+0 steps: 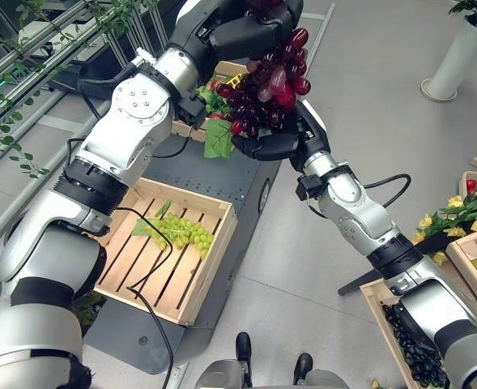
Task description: Pick up the fruits from the basket on one side to the basket on the other side
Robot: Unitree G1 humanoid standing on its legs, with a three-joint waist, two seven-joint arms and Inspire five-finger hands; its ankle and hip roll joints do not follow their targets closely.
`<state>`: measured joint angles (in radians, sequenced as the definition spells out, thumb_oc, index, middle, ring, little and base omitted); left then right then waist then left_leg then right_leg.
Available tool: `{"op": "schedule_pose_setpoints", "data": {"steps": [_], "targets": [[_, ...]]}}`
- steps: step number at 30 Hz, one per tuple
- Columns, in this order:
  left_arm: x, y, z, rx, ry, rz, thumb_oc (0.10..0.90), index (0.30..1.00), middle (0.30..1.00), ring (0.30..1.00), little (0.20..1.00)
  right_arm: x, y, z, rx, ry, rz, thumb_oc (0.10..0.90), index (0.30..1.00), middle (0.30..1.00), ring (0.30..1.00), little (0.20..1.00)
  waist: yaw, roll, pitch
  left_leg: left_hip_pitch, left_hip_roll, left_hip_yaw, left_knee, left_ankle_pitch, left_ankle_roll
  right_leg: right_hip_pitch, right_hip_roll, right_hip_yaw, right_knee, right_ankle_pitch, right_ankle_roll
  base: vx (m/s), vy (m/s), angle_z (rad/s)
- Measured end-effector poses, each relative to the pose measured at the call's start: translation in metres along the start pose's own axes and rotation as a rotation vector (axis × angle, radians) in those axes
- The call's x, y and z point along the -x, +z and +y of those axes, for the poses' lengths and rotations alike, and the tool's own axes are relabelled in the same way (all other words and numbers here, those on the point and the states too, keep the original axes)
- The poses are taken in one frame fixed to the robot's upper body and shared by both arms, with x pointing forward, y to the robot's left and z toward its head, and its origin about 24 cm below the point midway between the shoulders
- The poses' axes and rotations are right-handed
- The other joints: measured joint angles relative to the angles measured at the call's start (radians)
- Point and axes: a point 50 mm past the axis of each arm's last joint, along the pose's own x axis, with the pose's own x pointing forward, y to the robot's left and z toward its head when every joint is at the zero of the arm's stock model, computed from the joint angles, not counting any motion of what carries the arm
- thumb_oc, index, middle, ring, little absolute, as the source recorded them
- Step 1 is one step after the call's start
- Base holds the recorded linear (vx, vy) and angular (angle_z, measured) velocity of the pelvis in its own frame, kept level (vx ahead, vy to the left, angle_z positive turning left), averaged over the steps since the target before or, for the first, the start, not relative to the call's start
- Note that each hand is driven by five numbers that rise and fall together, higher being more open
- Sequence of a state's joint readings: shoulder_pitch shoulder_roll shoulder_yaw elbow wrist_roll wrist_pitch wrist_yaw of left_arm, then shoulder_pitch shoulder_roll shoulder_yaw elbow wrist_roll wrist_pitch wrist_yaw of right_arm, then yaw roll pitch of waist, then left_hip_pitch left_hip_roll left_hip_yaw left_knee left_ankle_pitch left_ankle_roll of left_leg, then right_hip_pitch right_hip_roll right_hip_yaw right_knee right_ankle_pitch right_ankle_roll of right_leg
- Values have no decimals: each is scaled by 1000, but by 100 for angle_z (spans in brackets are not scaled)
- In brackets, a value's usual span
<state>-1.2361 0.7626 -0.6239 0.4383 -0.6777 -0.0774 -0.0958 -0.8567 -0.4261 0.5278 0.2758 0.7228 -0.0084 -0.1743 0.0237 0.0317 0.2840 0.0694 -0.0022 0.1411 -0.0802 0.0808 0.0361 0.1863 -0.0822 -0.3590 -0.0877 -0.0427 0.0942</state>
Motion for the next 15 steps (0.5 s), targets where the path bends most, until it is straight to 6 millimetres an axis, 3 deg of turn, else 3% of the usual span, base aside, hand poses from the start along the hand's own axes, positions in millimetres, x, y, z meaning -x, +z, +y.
{"op": "schedule_pose_setpoints", "data": {"steps": [6,15], "targets": [[3,-9,9,-15,7,42,400,300,300,300,300,0,0,0,-11,3,1,800,900,900,900,900,-1,0,0,2,0,0,0,0,0,1,0,0,0,0,0,0,0,0],[13,-22,25,-25,63,97,400,300,300,300,300,0,3,4,-191,86,-20,800,900,900,900,900,5,0,0,5,0,0,0,0,0,5,0,0,0,0,0,0,0,0]]}}
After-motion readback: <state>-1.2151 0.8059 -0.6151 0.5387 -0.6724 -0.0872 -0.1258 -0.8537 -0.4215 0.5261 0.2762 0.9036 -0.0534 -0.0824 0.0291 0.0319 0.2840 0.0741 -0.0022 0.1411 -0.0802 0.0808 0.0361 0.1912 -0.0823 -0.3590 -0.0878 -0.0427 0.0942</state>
